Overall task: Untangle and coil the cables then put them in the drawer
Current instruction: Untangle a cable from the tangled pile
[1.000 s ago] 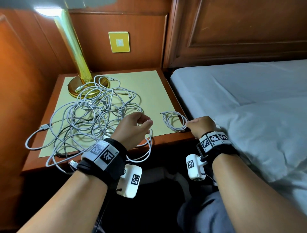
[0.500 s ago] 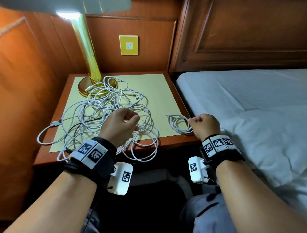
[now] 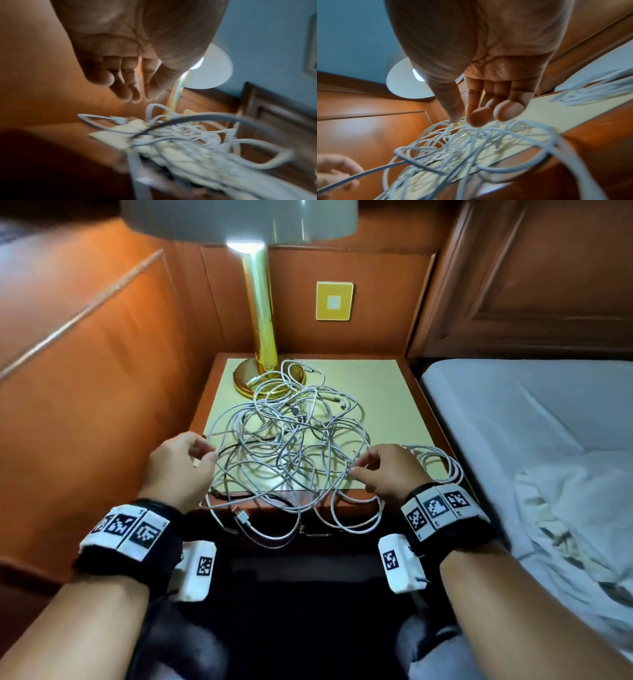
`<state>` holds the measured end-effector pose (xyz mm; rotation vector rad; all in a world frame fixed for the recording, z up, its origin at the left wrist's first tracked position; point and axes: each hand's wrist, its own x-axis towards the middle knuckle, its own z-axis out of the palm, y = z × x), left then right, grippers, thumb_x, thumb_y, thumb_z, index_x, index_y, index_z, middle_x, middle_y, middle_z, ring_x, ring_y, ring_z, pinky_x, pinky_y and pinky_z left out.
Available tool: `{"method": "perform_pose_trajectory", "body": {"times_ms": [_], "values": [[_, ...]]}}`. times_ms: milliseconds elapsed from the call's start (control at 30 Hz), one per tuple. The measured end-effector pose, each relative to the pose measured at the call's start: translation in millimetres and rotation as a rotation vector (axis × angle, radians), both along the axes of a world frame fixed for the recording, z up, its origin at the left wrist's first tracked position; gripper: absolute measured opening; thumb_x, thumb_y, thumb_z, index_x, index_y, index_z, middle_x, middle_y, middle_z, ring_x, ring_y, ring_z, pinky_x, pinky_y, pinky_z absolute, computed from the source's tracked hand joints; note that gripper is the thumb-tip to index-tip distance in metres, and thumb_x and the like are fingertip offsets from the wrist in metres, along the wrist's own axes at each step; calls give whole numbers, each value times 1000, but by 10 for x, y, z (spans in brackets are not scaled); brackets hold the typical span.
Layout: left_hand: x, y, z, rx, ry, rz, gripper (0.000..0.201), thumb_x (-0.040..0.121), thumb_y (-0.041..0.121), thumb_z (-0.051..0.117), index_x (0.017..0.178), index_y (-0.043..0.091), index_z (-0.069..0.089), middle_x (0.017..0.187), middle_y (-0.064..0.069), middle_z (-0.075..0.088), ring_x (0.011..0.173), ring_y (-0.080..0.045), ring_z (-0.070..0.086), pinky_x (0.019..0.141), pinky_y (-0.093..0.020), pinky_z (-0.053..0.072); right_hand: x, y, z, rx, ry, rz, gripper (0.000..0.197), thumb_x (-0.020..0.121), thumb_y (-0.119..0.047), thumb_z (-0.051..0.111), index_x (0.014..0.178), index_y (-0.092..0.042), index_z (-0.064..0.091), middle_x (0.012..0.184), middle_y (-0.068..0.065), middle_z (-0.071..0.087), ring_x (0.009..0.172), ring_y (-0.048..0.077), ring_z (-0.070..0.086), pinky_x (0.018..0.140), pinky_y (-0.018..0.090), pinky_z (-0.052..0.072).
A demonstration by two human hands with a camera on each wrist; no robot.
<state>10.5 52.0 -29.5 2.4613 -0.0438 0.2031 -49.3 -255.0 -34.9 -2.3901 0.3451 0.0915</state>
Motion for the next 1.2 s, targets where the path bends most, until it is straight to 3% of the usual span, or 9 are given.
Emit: {"method": "perform_pose_trajectory", "body": {"times_ms": [233,333,433,600,767,933,1000,1100,1200], "values": [[164,579,-438,235,259,-18,29,88,15,67,115,26,70,128,-5,60,114,-31,61,102,-41,49,122,570,107,-27,-126,95,12,86,-35,73,84,-23,71,79,-9,68,74,8,64,65,24,46],[237,595,-473,247,257,11,10,91,21,66,96,29,68,117,-6,52,107,-32,60,99,-42,50,174,743,118,-1,-137,117,14,85,-36,74,83,-23,70,76,-9,68,71,8,65,63,24,47],[266,550,-458,282,294,50,15,94,23,59,80,28,58,108,-7,50,100,-32,56,90,-43,50,227,886,123,-16,-135,144,13,86,-36,73,85,-23,71,80,-10,69,76,6,64,63,21,44],[297,518,-305,3,97,157,14,96,13,47,84,16,52,107,-17,60,96,-37,54,80,-37,41,316,1077,161,-17,-158,176,12,87,-37,72,86,-24,71,81,-9,69,77,6,63,68,23,48],[203,674,-134,-222,-285,244,13,90,40,44,88,29,50,82,-7,68,75,-34,64,69,-45,54,356,1230,187,13,-156,190,9,87,-34,73,87,-24,71,81,-10,68,78,7,64,67,20,47],[19,621,39,-507,-399,262,11,101,27,47,100,17,53,69,-12,63,43,-11,59,50,-24,50,355,1306,168,5,-131,193,12,88,-36,72,93,-25,70,79,-15,65,74,0,61,58,11,39],[18,651,26,-537,-400,273,9,100,28,49,98,21,54,66,-6,61,43,-12,59,54,-32,54,363,1309,159,7,-134,181,15,88,-36,72,96,-25,69,80,-14,65,76,1,61,59,11,39],[40,726,-84,-429,-322,217,11,91,44,51,90,34,56,72,-1,65,57,-28,65,63,-45,58,374,1302,133,3,-130,164,17,88,-37,72,99,-25,69,85,-11,67,80,4,62,61,11,40],[0,667,-148,-241,-249,141,4,88,33,60,90,30,58,78,7,66,66,-26,63,68,-38,55,373,1285,105,-22,-122,155,18,87,-35,73,101,-25,69,87,-9,67,80,4,61,61,12,39]]}}
